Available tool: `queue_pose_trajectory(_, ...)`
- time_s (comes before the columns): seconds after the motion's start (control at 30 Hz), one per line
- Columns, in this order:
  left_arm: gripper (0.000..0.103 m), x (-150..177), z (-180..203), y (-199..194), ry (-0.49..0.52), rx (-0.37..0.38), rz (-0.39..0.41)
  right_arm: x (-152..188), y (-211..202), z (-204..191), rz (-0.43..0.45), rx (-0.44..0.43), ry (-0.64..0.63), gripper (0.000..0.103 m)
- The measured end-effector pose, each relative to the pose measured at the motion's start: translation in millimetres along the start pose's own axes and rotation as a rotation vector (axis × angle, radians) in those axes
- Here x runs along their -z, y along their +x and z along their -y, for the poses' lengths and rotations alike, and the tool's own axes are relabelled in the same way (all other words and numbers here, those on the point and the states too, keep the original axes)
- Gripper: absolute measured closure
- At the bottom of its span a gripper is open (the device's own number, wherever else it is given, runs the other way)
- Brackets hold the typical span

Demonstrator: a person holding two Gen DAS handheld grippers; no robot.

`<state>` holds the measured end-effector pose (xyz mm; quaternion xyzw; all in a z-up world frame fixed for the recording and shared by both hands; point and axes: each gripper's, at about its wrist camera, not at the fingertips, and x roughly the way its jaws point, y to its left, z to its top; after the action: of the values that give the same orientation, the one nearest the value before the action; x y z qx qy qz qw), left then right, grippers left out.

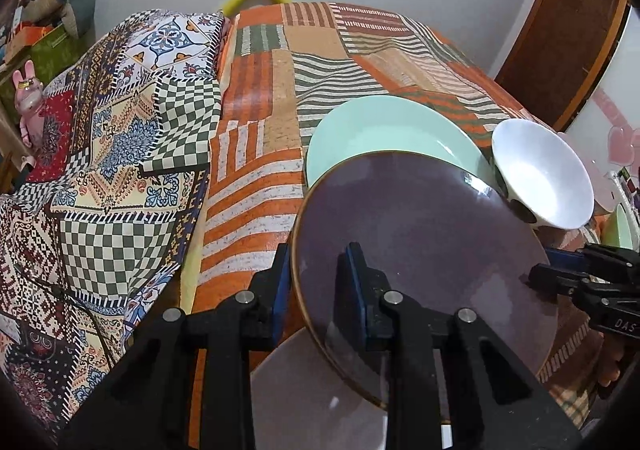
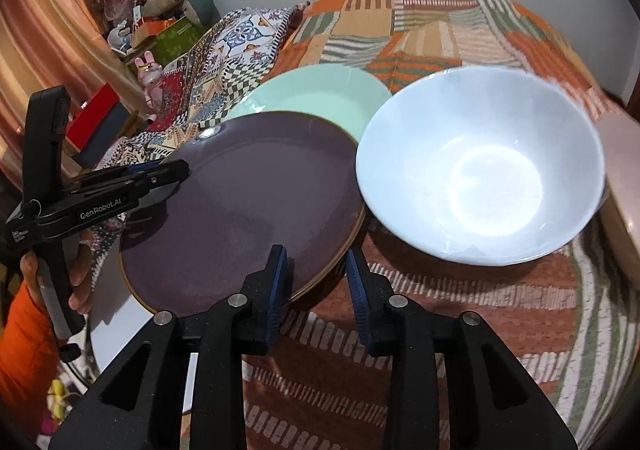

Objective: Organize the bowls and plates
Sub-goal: 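Lift the dark purple plate off the white plate with the left tool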

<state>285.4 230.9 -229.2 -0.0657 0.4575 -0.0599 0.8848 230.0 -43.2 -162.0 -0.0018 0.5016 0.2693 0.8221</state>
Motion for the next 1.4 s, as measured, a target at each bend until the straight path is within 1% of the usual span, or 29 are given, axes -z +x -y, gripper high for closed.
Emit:
queue_pose_trajectory(0.1,0.076,0,1,0,0.001,-0.001,-0.003,-1,3,1,-0.007,-0.012,0.014,0.073)
queue_pose_trajectory(0.23,0.077,1,3,-2,0.003,-0.009,0.004,1,0,-2,0.005,0.011,0.011,0.075)
queue_pose_trajectory(0.33,0.079,2,0,-4,-0.014,0.008,-0.001,2,-3,-4,0.017,0.020,0.007,0.077)
queue_pose_trajectory(0.47,0.079,7,2,-11,-0.019,-0.002,0.010,3,-5,-4,0.022,0.002,0.005,0.079)
queue_pose_trajectory(0.7,0.079,15,3,-32,-0.027,-0.035,0.065,3,-11,-12,0.048,-0.006,-0.029,0.080)
queue_pose_trajectory(0.83,0.079,17,4,-49,-0.032,-0.050,0.103,2,-18,-14,0.065,-0.028,-0.029,0.081)
queue_pose_trajectory(1.0,0.079,22,17,-75,-0.002,-0.068,0.161,2,-33,-19,0.102,-0.031,-0.036,0.081)
queue_pose_trajectory(1.23,0.079,28,40,-102,0.014,-0.058,0.193,11,-64,-16,0.144,-0.029,-0.046,0.081)
queue_pose_trajectory(1.4,0.079,35,66,-123,0.042,-0.054,0.223,21,-91,-12,0.181,-0.016,-0.055,0.081)
